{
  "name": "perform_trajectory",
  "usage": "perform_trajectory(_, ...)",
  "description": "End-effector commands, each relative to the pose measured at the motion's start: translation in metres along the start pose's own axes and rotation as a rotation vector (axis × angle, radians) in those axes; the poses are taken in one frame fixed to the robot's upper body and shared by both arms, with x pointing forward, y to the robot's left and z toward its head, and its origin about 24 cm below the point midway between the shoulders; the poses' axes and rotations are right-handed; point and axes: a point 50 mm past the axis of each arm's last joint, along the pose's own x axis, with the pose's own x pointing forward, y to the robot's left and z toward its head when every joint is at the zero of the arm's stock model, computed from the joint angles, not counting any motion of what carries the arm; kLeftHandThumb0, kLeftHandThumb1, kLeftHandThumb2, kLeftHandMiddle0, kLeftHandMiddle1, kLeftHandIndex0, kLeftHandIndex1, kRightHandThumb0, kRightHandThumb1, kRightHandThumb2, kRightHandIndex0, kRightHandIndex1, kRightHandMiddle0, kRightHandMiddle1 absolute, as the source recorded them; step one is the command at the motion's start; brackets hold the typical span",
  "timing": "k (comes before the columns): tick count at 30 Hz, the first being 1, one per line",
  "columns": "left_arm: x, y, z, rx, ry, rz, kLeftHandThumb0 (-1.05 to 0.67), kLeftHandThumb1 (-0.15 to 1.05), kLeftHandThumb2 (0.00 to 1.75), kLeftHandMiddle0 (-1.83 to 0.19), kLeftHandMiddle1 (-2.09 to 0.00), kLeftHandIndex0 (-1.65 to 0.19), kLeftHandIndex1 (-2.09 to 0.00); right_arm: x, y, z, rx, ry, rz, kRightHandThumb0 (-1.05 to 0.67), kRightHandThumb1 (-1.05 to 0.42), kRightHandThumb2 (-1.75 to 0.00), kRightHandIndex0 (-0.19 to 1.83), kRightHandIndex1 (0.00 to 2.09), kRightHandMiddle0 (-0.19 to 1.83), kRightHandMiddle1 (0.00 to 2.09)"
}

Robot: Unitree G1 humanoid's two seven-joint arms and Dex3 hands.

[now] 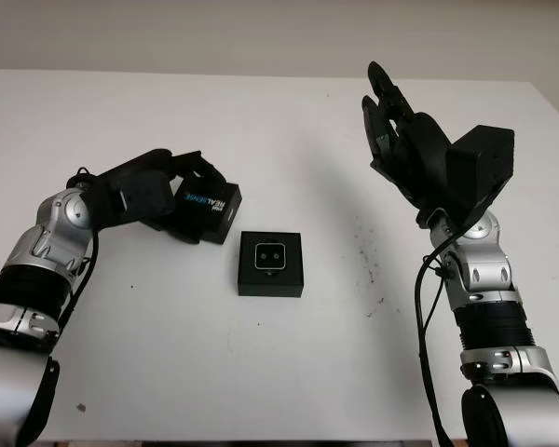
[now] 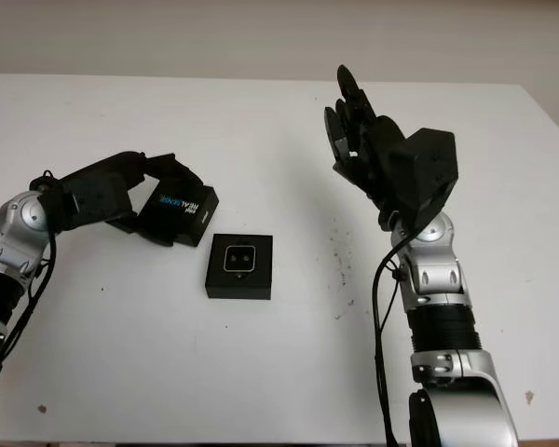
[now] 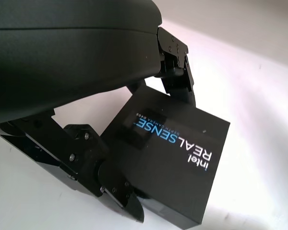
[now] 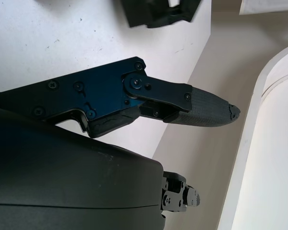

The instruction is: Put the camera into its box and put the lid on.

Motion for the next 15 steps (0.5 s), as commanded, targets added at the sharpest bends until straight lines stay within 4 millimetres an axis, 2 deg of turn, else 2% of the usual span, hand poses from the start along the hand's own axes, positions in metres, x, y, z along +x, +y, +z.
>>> perform_trajectory(1,-0.006,0.011,0.006,-0.006,0.004,0.033,-0.10,0.96,0.05,-0.43,-1.26,-0.33,-1.29,-0.001,0.001,0.000,0.002,-0.009,0.003,-0.72,-1.05,-0.63,-0.09,0.07,-0.08,0.07)
perform_trajectory(8,-0.017,0.023,0.017,-0.106,-0.028,0.001,-0.08,0.95,0.05,-0.43,-1.29,-0.35,-1.28,-0.002,0.005,-0.003,0.027,0.007,0.032,-0.71,-1.05,-0.63,-0.11,0.05,-0.12,0.05)
perform_trajectory(15,-0.024,0.028,0.034,-0.077,-0.007,-0.033,-0.09,0.94,0.05,-0.41,-1.32,-0.36,-1.36,-0.005,0.014,-0.009,0.039,0.043,0.023,-0.74,-1.05,-0.63,-0.15,0.04,-0.17,0.03)
